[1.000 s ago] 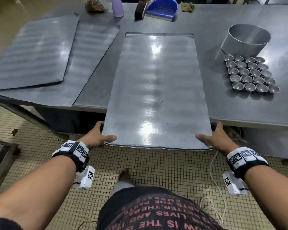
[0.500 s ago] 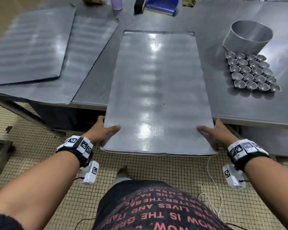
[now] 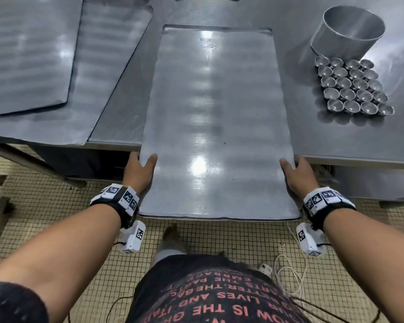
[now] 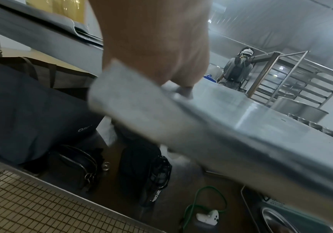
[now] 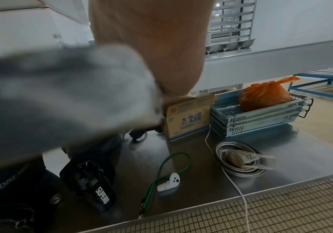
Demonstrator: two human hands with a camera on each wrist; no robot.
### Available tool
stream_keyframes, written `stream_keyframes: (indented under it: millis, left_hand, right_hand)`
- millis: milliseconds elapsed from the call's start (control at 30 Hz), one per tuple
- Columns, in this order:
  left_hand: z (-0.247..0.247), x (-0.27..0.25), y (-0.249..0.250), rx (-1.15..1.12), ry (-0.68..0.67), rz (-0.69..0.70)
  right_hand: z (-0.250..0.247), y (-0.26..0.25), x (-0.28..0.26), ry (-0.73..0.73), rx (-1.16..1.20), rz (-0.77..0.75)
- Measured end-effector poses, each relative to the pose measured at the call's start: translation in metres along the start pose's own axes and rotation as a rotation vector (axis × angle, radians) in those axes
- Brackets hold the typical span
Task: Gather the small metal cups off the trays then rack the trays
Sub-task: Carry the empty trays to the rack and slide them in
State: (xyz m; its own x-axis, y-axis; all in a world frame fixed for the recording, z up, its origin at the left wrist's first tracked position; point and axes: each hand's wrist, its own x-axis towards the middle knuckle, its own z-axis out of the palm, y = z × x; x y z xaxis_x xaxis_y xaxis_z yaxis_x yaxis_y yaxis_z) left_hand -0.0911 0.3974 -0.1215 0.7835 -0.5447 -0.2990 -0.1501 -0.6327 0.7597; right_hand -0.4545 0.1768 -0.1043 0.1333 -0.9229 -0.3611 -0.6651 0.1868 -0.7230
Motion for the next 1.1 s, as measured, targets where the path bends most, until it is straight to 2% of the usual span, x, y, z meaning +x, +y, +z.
stream_keyframes:
  millis: [233,433,767,933,1100]
  left_hand:
    - [-0.007,-0.020,-0.021,0.016,-0.034,-0.002]
    - [-0.009,-0.042,-0.029,-0.030,-0.080,0.017]
    - [-0.013,-0.056,-0.030,-0.115,-0.006,0.070]
    - [-0.022,-0.060,-0.016,-0.101,0.065,0.122]
    - [-0.045,-0.063,-0.008,-0.149,0.126,0.132]
  right_hand:
    - [-0.006,0.023,-0.025,-0.036,0.095,-0.046]
    - [-0.010,0.041,-0.032,-0.046,0.044,-0.071]
    - [-0.020,0.039,-0.037,0.061,0.027,-0.158]
    - [-0.026,0.029,-0.028,0.057,0.038,-0.196]
    - [-0.026,0.000,-0.026,0.050,0.064,-0.273]
